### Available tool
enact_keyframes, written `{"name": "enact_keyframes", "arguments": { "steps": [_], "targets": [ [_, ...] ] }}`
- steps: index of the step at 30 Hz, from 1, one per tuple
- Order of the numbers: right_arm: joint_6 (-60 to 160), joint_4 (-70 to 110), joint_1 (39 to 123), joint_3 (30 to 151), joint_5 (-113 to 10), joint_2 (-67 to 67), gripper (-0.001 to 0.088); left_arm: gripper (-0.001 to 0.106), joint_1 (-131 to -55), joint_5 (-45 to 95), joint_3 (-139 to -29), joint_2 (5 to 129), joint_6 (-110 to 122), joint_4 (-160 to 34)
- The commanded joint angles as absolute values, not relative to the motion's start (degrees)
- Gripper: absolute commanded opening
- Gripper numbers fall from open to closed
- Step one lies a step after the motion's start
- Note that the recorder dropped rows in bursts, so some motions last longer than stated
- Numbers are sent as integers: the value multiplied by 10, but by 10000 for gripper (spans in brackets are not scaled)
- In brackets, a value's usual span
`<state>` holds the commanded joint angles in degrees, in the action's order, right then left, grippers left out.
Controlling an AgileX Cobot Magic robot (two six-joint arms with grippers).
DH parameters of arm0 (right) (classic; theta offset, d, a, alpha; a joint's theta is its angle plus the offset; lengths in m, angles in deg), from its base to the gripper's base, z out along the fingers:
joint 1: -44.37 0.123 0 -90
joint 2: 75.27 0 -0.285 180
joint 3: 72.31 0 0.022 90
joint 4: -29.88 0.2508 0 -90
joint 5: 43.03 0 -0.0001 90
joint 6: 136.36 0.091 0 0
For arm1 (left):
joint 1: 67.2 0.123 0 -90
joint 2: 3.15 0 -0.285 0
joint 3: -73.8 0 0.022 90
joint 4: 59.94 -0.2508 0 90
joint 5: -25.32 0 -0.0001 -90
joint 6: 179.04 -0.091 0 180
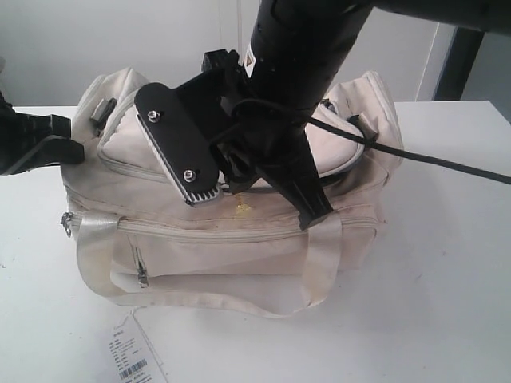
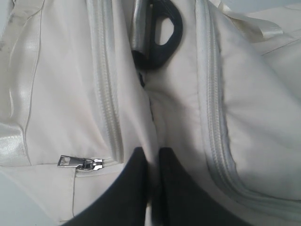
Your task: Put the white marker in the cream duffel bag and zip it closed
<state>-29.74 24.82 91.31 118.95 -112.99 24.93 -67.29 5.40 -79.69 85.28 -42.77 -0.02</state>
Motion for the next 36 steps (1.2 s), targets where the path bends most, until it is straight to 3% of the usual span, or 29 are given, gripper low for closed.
{"name": "enact_keyframes", "arguments": {
  "steps": [27,29,30,34,35,36],
  "targets": [
    [-231,204,912,1131,-1130,230,0,7,-673,54,-797,853,-428,0],
    [-231,216,912,1131,-1130,230,0,85,-673,54,-797,853,-428,0],
    [-231,227,912,1131,-1129,230,0,208,-673,54,-797,853,-428,0],
    [-231,227,912,1131,-1121,230,0,495,-673,57,-797,853,-428,0],
    [-230,227,912,1131,-1122,230,0,644,-673,57,-797,845,-428,-2],
    [-226,227,912,1131,-1122,230,0,697,-673,57,-797,837,-428,-10]
  ]
}}
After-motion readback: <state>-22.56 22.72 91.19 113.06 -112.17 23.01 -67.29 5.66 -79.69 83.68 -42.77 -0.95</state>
